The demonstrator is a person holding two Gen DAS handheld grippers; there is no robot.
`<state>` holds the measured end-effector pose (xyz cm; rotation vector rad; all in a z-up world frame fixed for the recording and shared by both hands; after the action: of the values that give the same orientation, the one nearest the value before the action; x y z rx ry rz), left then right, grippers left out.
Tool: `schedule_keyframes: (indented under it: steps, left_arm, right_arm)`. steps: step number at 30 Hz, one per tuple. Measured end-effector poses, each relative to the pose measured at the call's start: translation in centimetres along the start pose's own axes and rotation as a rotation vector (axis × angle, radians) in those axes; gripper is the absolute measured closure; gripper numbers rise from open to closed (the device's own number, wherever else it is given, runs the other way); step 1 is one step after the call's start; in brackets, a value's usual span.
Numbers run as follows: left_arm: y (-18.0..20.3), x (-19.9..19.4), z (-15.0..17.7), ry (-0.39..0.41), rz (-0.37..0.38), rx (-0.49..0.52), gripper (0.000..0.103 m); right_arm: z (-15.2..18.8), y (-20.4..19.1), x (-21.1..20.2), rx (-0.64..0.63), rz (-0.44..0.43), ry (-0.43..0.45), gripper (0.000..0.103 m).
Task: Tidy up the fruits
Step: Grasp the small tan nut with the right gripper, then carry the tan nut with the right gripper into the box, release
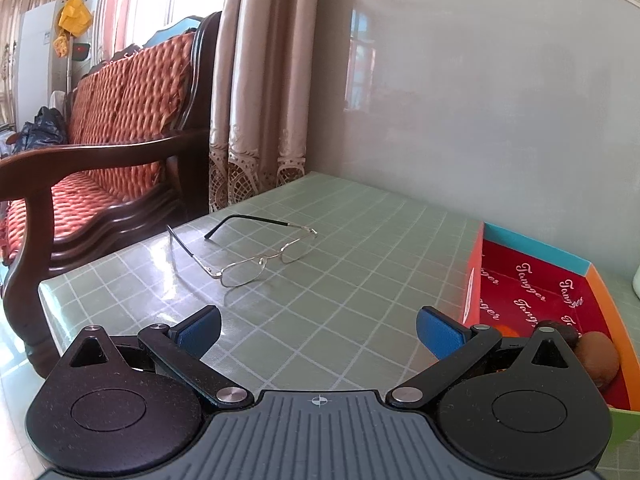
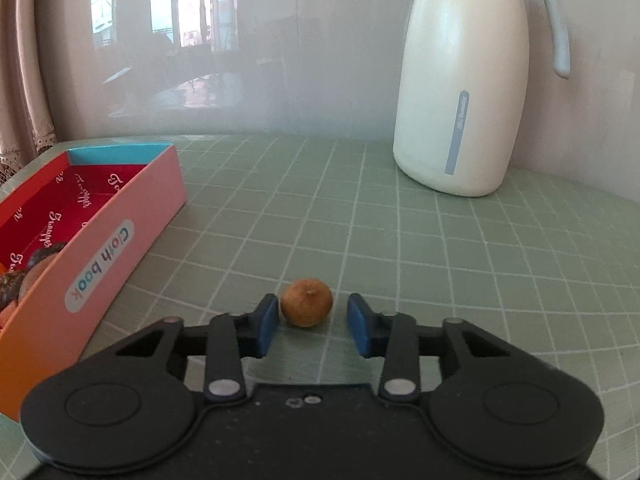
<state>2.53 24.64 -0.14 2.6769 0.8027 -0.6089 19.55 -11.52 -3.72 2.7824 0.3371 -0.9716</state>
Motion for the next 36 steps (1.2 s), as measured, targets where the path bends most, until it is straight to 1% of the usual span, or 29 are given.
schedule_keyframes:
  steps: [1,6,12,25,36]
  left_arm:
    - [0.0,0.0,0.0,-0.002,0.0,-0.001,0.0]
    - [0.1,-0.2,0.0,0.0,0.001,0.003,0.0]
    - [0.2,-0.4,0.0,0.001,0.0,0.005,0.0]
    - [0.7,-0.6,0.1,-0.004,-0.011,0.026,0.0]
    - [1.2,-0.8,0.3,-0.006,-0.003,0.045,0.0]
  right_arm:
    - [0.0,0.0,0.0,0.0,-0.005,0.001,0.077]
    - [-0.2,0.1,-0.4,0.014,-0.016,0.006,0.077]
    - [-1.1,-0.8,-2.5,-0.001,-0.034,0.059,0.077]
    - [-2.1,-5.1,-6.3,-0.079,-0.121,0.156,0.077]
    - [-2.3,-7.7,-7.3,-0.094,-0.182,0.192,0.077]
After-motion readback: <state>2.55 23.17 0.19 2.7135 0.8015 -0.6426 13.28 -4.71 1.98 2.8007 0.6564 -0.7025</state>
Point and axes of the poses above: each gripper's, at about its wrist camera, not at the fingertips, and x roughly the way its jaws point, y to its right, z to its underside, the point moved 1 cm from there along x, roughly the way its jaws point, and after that the axes turned 6 degrees about -x, right-handed, at the moved point
